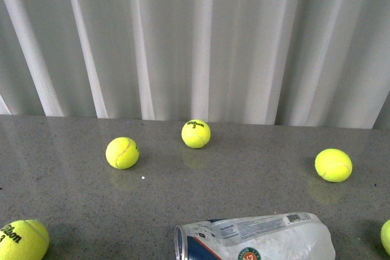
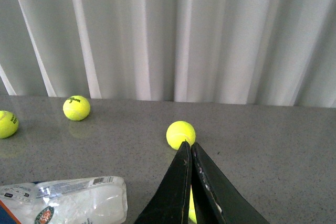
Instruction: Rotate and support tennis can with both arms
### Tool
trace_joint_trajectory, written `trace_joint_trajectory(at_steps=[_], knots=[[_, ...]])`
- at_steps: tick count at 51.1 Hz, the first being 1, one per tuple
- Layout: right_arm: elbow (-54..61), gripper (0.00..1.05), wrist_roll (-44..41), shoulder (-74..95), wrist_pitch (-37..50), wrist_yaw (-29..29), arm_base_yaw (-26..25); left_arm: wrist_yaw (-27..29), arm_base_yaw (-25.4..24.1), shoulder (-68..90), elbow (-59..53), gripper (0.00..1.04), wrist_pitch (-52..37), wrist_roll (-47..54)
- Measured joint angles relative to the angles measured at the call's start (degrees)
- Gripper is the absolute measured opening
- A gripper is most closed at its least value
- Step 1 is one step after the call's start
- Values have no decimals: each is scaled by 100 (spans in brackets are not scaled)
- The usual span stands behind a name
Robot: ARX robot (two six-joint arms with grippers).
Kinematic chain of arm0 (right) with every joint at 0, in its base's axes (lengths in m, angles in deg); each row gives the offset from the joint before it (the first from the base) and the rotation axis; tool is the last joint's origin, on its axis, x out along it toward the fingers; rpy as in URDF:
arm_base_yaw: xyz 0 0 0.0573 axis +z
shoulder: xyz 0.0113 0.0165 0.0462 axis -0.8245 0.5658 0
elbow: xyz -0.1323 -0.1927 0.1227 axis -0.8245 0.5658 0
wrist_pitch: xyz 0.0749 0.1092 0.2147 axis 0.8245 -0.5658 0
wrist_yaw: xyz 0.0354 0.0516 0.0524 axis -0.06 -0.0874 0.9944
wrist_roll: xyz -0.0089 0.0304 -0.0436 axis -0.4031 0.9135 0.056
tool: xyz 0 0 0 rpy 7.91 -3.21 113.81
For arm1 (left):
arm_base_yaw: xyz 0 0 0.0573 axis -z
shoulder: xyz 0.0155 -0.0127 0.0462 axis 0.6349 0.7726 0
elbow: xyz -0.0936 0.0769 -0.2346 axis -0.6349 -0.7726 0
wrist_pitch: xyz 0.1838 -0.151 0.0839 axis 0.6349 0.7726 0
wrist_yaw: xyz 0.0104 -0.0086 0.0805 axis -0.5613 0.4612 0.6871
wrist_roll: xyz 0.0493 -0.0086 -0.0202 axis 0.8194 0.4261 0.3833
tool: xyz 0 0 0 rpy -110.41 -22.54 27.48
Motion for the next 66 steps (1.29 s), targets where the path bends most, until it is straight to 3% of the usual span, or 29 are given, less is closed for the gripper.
trace_joint_trajectory(at_steps=[7, 25, 29, 31, 42, 46, 53, 56, 66], knots=[[0, 5, -2, 0, -7, 2, 0, 0, 0, 2, 0, 98, 0, 0], [0, 80, 0, -4, -7, 2, 0, 37, 7, 15, 7, 98, 11, -26], [0, 94, 0, -4, -9, 2, 0, 1331, 522, 1010, 634, 98, 1373, -780], [0, 100, 9, -7, -11, -7, 0, 1812, 802, 2033, 1084, 98, 1602, -1340], [0, 98, 4, -9, -13, 13, 0, 1386, 1263, 5877, 3084, 98, -131, -1679], [0, 98, 4, -9, -13, 7, 0, 907, 1460, 7001, 3751, 98, -87, -1818], [0, 98, 2, -9, -13, 11, 0, -678, 1961, 9007, 4811, 98, 586, -2203], [0, 98, 4, -9, -13, 9, 0, -1071, 2092, 9440, 4953, 98, 654, -2350], [0, 98, 4, -9, -13, 7, 0, -1633, 2240, 9965, 4959, 98, 424, -2664]])
